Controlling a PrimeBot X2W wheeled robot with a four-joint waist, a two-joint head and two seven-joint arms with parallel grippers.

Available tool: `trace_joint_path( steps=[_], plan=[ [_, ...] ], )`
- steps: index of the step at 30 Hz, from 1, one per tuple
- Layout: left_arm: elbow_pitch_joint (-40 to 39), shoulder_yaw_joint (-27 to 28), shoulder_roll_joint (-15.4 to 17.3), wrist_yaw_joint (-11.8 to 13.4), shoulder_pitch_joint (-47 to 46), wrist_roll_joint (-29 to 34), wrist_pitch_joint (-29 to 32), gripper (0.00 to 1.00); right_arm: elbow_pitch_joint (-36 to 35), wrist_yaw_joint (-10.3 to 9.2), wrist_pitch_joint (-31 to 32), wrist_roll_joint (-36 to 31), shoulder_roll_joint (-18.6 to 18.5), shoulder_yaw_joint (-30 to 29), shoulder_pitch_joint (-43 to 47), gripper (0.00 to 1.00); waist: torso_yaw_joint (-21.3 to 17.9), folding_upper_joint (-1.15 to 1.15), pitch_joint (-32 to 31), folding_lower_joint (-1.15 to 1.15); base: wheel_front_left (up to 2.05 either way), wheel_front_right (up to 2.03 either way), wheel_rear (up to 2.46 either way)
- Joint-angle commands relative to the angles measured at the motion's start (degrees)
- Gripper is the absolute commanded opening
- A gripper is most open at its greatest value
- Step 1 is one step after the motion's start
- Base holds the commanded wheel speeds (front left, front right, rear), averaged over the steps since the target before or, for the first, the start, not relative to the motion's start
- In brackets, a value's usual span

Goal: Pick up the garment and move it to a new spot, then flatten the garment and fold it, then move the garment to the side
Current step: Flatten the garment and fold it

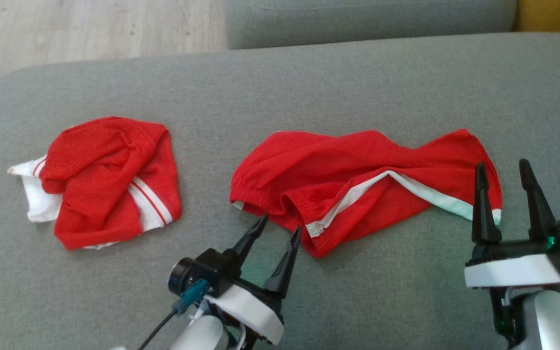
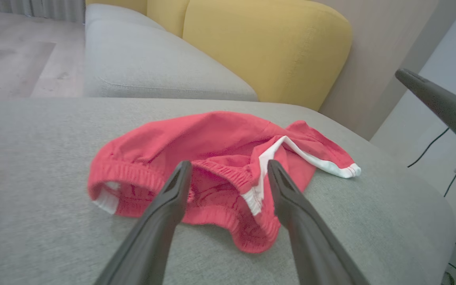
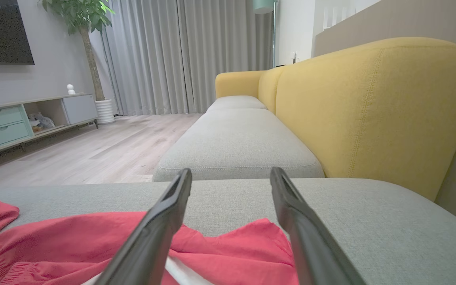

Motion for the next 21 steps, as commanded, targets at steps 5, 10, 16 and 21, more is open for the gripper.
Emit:
trace_joint_path(
  steps=[5,10,16,21],
  plan=[
    [1.7,-2.1,-0.1,-0.3,-4.7,-2.4,2.1,1.00,-1.8,0.39,-0.5,-0.1,-0.4,2.7,-3.8,1.00,-2.3,0.00,2.5,0.00,0.00,0.00,0.00],
    [4.0,-3.8,-0.1,0.5,-6.6,-3.1,2.6,1.00,-1.9,0.39,-0.5,0.2,-0.4,2.4,-4.7,1.00,-4.1,0.00,3.9,0.00,0.00,0.00,0.00],
    [5.9,-4.7,-0.1,1.1,-8.1,-3.9,2.1,1.00,-1.8,0.39,-0.5,0.2,-0.4,2.7,-4.9,1.00,-5.4,0.00,4.5,0.00,0.00,0.00,0.00],
    [7.0,-5.7,-0.1,1.1,-9.2,-4.8,1.7,1.00,-1.9,0.39,-0.5,0.3,-0.4,2.6,-5.2,1.00,-6.4,0.00,4.8,0.00,0.00,0.00,0.00]
  ],
)
